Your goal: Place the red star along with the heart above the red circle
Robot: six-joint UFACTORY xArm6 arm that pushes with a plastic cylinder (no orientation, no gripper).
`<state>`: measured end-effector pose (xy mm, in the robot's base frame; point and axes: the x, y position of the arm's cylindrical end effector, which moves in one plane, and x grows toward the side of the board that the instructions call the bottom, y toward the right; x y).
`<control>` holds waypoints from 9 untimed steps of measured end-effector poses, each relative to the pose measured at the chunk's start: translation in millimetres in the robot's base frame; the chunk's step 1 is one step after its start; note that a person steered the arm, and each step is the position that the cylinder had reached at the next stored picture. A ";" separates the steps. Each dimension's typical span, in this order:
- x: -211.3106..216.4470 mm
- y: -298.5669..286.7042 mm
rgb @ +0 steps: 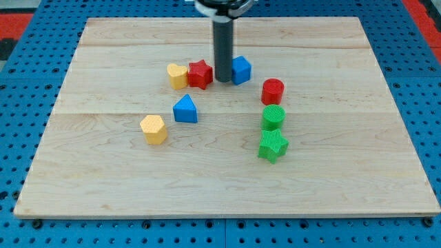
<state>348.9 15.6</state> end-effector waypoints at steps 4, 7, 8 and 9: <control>-32.3 -145.1; 15.9 -113.7; 15.9 -86.7; 15.8 -70.6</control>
<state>364.7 -55.0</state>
